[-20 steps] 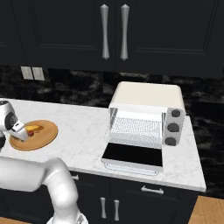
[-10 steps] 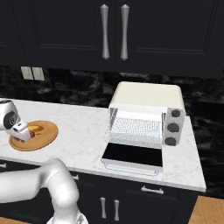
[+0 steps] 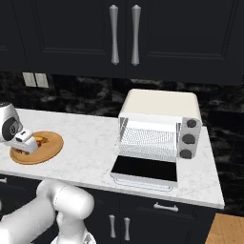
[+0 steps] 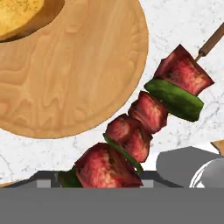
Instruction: Pick up the kebab skewer and baguette bread, and place them inside the toaster oven. Close the toaster oven door and start by setting the timer.
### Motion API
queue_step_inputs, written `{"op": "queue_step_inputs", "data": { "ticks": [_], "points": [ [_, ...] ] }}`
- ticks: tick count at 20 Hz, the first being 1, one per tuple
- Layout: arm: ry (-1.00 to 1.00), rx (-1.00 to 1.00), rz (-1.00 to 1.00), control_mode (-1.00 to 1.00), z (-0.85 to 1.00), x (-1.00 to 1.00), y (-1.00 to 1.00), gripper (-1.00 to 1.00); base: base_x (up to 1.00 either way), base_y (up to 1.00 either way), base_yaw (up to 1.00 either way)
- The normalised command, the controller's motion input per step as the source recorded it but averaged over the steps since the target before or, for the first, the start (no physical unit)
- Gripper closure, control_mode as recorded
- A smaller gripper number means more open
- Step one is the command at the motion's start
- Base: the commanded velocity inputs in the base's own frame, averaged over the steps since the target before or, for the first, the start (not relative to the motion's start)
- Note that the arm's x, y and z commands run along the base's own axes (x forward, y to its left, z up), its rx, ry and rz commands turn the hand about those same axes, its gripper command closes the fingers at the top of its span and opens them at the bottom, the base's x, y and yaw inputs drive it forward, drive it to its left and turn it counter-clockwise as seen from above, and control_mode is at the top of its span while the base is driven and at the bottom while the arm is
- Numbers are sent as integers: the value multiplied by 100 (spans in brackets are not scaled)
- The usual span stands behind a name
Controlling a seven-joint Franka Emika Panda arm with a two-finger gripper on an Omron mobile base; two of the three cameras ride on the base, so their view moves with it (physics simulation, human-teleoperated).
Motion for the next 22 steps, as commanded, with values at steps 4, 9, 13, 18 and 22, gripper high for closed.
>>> {"op": "queue_step_inputs", "data": {
  "ticks": [4, 9, 13, 18, 22],
  "points": [
    [-13, 0, 34, -100, 91, -100, -100, 100, 0, 0, 0],
    [-2, 0, 35, -100, 69, -87, -100, 100, 0, 0, 0],
    [7, 0, 15, -100, 80, -22, -100, 100, 0, 0, 0],
    [3, 0, 8, -100, 71, 0, -100, 100, 0, 0, 0],
    [0, -2, 0, -100, 27, 11, -100, 100, 0, 0, 0]
  ]
}}
